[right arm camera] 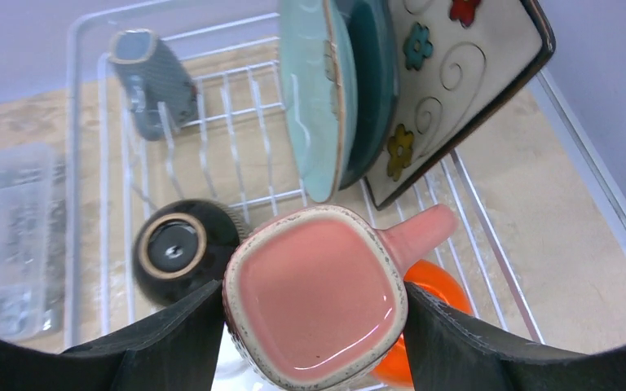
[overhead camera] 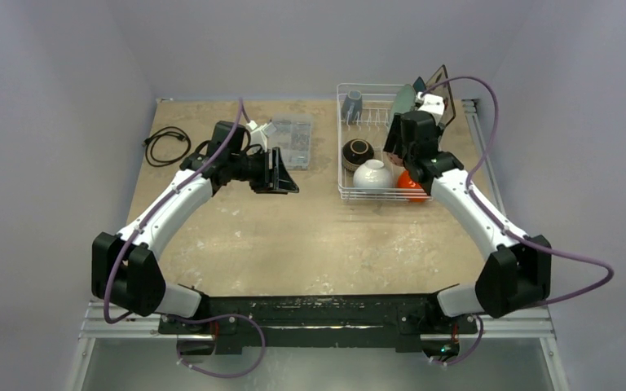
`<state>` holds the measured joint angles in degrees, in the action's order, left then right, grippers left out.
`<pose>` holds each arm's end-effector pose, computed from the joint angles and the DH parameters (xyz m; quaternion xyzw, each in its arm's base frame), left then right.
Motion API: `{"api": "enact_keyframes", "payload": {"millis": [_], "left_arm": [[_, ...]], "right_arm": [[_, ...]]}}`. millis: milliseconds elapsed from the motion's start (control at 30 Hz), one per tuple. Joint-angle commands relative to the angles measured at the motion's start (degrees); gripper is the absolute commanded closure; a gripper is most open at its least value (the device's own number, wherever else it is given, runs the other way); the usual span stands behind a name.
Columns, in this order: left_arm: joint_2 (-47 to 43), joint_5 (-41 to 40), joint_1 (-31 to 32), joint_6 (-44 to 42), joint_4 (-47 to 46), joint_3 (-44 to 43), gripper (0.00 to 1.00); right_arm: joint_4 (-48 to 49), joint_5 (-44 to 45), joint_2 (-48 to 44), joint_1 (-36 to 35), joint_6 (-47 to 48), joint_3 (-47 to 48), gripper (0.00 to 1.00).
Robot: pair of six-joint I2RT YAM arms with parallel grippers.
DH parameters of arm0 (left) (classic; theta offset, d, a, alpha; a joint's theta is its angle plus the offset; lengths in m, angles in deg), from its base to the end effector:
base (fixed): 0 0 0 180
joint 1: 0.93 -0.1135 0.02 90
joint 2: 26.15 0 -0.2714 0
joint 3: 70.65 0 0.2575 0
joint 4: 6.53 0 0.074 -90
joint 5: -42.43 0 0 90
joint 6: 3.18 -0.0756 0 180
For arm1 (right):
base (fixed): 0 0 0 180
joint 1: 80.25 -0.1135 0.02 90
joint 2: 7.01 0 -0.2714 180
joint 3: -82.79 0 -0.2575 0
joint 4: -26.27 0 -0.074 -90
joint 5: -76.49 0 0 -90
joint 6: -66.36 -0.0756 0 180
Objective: Load the mixed dishes into the dish rack
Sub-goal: Pick up the cup from the dish rack.
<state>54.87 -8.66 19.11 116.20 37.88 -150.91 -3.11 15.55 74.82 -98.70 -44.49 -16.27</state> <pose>0.2926 -0.1573 0.2840 0.0556 0.8791 -0.4300 0.1979 0.3530 0.0791 0.3075 0.1425 0.8367 -0.0428 0.5271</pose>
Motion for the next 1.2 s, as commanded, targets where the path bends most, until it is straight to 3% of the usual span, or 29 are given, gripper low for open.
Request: {"api": "enact_keyframes", "payload": {"millis": [0,133,333,600,900,1167], "left_arm": [[0.28,1.68,0.23,0.35,-1.85,-2.39,0.51],[0.29,1.62,0.27,0.41,-1.85,-2.26,0.51],[0.56,1.26,0.27,0.16,-1.67,-2.25,0.51],[0.83,1.77,0.27,0.36,-1.80,-2.30,0.51],[0.66,2.03,0.27,0.40,-1.85,-2.28,0.51],[0.54,2.42,0.36,0.50,-1.85,-2.30,0.51]], "right_arm": [[3.31,-4.79,-5.74,-4.35,5.22,1.23,1.00],[3.91,-2.11,-3.80,-10.69,10.62,2.31,1.00],[3.72,0.13,-0.24,-13.44,12.15,2.98,1.00],[6.02,9.84,4.92,-19.05,19.17,2.32,1.00],[9.32,20.19,7.21,-19.51,19.91,-0.22,1.00],[11.80,21.65,6.71,-18.30,19.29,-2.35,1.00]]}}
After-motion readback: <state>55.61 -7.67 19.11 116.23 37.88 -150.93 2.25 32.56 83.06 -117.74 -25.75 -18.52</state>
